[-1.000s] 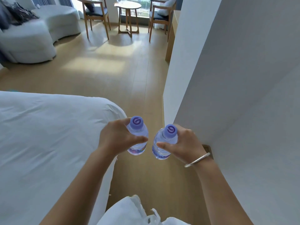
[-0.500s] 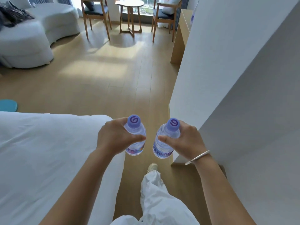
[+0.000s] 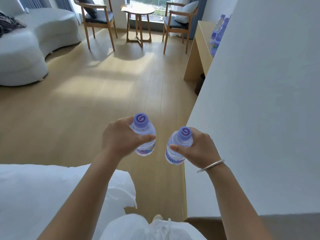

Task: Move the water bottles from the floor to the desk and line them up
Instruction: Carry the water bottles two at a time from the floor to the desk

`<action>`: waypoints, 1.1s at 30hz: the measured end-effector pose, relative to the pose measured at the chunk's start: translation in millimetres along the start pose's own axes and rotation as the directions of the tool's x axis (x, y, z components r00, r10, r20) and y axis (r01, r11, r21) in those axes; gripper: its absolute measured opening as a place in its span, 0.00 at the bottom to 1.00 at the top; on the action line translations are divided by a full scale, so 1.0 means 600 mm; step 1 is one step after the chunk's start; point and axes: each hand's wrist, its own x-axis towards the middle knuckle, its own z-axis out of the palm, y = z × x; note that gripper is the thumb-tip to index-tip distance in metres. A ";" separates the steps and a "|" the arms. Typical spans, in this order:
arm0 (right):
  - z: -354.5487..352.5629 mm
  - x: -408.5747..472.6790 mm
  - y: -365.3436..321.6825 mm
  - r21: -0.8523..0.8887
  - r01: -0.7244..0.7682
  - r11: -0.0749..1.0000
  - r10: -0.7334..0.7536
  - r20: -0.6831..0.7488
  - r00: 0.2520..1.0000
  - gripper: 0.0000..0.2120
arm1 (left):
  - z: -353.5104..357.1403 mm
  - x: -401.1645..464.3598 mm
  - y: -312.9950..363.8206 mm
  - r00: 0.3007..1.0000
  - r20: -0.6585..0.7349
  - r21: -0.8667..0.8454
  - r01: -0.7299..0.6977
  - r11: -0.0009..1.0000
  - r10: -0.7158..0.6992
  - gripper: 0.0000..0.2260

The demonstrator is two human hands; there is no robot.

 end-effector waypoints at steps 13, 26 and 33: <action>0.031 0.390 0.055 0.032 -0.105 0.994 0.105 0.009 0.994 0.13 | 0.052 0.420 0.011 0.986 0.166 -0.048 0.023 0.999 -0.014 0.13; 0.007 0.750 0.065 0.104 -0.182 0.978 0.196 -0.153 0.969 0.14 | 0.074 0.841 0.075 0.965 0.235 -0.031 -0.110 0.993 0.114 0.15; -0.018 0.917 0.134 0.084 -0.248 0.965 0.259 -0.173 0.950 0.11 | 0.149 1.026 0.112 0.952 0.258 -0.018 -0.167 0.986 0.166 0.21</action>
